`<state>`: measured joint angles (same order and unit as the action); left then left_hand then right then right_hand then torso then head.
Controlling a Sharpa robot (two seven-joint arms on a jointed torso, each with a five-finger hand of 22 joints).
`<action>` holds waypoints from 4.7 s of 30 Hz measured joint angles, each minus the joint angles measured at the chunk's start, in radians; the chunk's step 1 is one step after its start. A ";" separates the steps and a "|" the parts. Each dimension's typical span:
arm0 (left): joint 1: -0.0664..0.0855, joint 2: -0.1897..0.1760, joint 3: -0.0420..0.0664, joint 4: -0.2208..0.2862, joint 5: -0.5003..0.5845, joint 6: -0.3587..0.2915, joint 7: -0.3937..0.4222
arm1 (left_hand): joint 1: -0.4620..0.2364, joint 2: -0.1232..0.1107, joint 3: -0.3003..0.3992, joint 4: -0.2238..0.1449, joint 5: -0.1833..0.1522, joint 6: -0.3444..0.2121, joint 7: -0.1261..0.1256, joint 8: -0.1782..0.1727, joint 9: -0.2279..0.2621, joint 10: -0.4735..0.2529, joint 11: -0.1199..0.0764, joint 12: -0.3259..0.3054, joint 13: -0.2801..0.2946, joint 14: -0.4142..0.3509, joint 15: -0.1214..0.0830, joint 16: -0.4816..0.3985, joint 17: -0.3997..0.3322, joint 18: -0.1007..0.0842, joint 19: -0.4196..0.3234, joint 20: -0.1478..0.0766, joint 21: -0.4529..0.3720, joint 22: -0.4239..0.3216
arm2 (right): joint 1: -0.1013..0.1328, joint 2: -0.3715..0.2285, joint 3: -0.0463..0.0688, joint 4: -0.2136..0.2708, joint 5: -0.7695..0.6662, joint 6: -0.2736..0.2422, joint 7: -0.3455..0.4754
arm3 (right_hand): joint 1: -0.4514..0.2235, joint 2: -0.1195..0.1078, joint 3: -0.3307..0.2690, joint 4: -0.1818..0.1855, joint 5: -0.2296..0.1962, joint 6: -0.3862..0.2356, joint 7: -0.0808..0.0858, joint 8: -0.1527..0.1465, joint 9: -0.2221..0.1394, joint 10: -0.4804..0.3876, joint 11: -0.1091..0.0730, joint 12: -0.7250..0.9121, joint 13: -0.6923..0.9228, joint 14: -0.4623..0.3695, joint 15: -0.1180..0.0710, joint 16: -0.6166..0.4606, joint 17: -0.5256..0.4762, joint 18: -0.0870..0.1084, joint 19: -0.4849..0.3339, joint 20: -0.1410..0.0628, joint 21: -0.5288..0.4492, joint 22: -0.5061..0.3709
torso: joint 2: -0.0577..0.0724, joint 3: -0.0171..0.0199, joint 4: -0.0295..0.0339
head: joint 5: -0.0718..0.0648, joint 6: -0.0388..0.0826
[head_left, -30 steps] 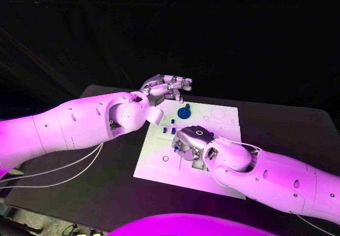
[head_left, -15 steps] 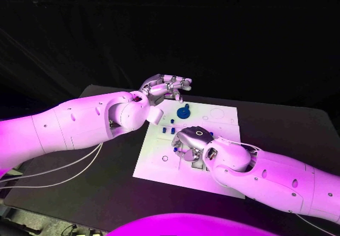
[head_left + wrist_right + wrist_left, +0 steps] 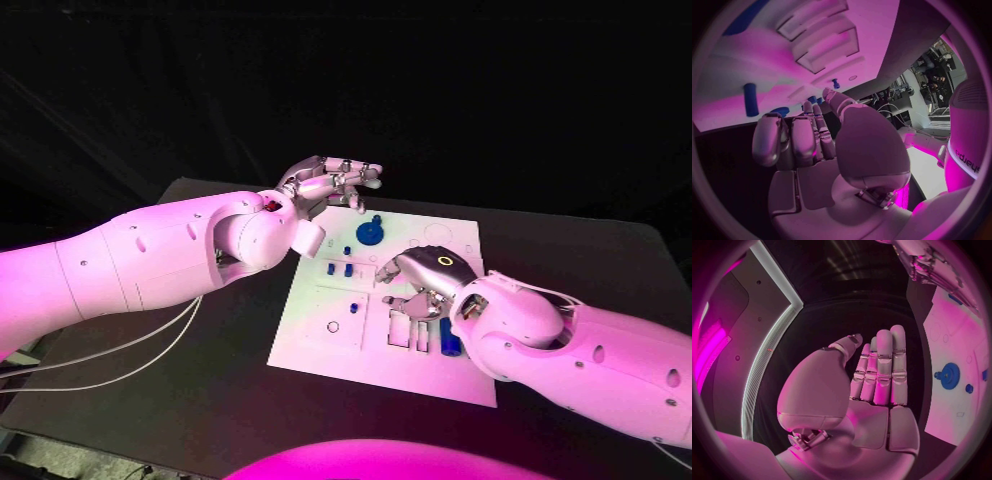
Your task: Assemble the parts on the task board
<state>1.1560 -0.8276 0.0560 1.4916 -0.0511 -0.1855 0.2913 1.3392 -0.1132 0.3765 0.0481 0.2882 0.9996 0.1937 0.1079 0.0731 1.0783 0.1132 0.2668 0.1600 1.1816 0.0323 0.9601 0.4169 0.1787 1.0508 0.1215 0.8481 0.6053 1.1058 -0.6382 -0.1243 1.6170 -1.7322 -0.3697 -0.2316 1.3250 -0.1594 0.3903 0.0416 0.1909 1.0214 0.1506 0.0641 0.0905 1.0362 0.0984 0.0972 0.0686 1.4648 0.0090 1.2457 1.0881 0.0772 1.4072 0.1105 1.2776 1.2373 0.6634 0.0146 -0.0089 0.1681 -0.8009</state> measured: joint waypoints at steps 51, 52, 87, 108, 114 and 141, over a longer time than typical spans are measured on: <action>0.000 -0.015 -0.003 0.002 -0.002 -0.001 -0.008 | 0.005 0.005 -0.003 -0.003 0.000 -0.003 -0.003 0.000 0.000 -0.003 0.003 0.006 0.000 0.000 0.000 0.000 -0.002 0.000 0.004 -0.004 -0.004 -0.002 | 0.073 -0.071 0.002 -0.063 0.061 0.159 -0.005 | 0.052 0.055 -0.002 0.022 -0.030 0.054 -0.022 0.017 0.005 0.095 -0.027 0.061 0.009 0.003 -0.015 0.016 0.012 0.000 0.038 -0.021 0.033 0.051 | 0.001 0.0010 0.0001 | -0.014 0.004; 0.000 -0.015 -0.003 0.002 -0.002 -0.001 -0.009 | 0.005 0.005 -0.003 -0.003 0.000 -0.003 -0.003 0.000 0.000 -0.003 0.003 0.006 0.000 0.000 0.000 0.000 -0.002 0.000 0.004 -0.004 -0.004 -0.002 | 0.072 -0.071 0.002 -0.065 0.059 0.159 -0.005 | 0.056 0.058 -0.001 0.020 -0.030 0.060 -0.022 0.017 0.005 0.098 -0.027 0.061 0.009 0.003 -0.015 0.016 0.012 0.000 0.038 -0.021 0.033 0.050 | 0.002 0.0010 0.0005 | -0.014 0.004; 0.000 -0.015 -0.003 -0.002 -0.010 -0.001 -0.019 | 0.009 0.009 -0.007 -0.007 0.000 -0.007 0.000 0.004 0.000 -0.007 0.000 0.012 0.000 -0.007 0.000 0.000 -0.006 0.000 0.004 -0.004 -0.009 -0.005 | 0.109 -0.137 0.019 0.057 0.077 0.074 -0.020 | 0.080 0.082 0.052 -0.010 -0.083 0.118 -0.022 0.032 0.022 0.170 -0.037 0.048 0.015 0.004 -0.022 0.024 0.017 -0.016 0.052 -0.028 0.107 0.071 | 0.000 0.0006 -0.0004 | -0.011 0.007; 0.000 -0.006 -0.003 -0.008 -0.005 0.000 -0.020 | 0.013 0.013 -0.007 -0.007 0.000 -0.007 0.000 0.004 0.000 -0.007 0.000 0.012 0.000 -0.010 0.003 0.000 -0.007 0.000 0.004 -0.004 -0.009 -0.006 | 0.018 0.030 0.023 0.123 0.120 0.032 0.007 | 0.081 0.080 0.058 -0.017 -0.064 0.124 -0.020 0.036 0.025 0.172 -0.036 0.047 0.014 0.000 -0.025 0.023 0.017 -0.016 0.052 -0.028 0.107 0.070 | 0.001 -0.0006 0.0017 | 0.004 0.004; 0.000 -0.005 -0.004 -0.010 -0.001 0.000 -0.020 | 0.013 0.013 -0.007 -0.007 0.000 -0.007 0.000 0.004 0.000 -0.007 0.000 0.012 0.000 -0.010 0.003 0.000 -0.008 0.000 0.004 -0.004 -0.013 -0.006 | -0.013 0.076 0.019 0.085 0.115 0.033 0.019 | 0.081 0.080 0.059 -0.017 -0.063 0.124 -0.020 0.035 0.027 0.172 -0.035 0.046 0.014 0.000 -0.025 0.023 0.017 -0.016 0.052 -0.028 0.107 0.070 | 0.002 -0.0012 0.0007 | 0.017 -0.003; 0.000 -0.004 -0.004 -0.015 0.005 0.000 -0.021 | 0.013 0.013 -0.007 -0.007 0.000 -0.007 0.000 0.004 0.000 -0.007 0.000 0.012 0.000 -0.010 0.003 0.000 -0.008 0.000 0.004 -0.004 -0.014 -0.006 | -0.053 0.158 0.011 -0.014 0.045 0.093 0.009 | 0.081 0.080 0.057 -0.018 -0.049 0.121 -0.018 0.032 0.028 0.176 -0.036 0.038 0.014 0.000 -0.025 0.023 0.014 -0.016 0.052 -0.028 0.107 0.071 | 0.001 0.0012 -0.0002 | 0.031 -0.021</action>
<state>1.1563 -0.8316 0.0523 1.4763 -0.0463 -0.1851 0.2700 1.3524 -0.1001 0.3698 0.0413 0.2882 0.9928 0.1939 0.1117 0.0731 1.0715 0.1129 0.2786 0.1604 1.1712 0.0354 0.9601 0.4091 0.1787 1.0543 0.1179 0.8344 0.5989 1.0526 -0.4801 -0.1138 1.6030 -1.6868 -0.2767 -0.2228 1.4057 -0.0797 0.4471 0.0234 0.1421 1.1420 0.1325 0.0961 0.1181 1.2117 0.0628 0.1351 0.0831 1.4648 -0.0164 1.2690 1.1022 0.0609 1.4594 0.0822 1.3843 1.3081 0.6646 0.0158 -0.0091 0.1990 -0.8223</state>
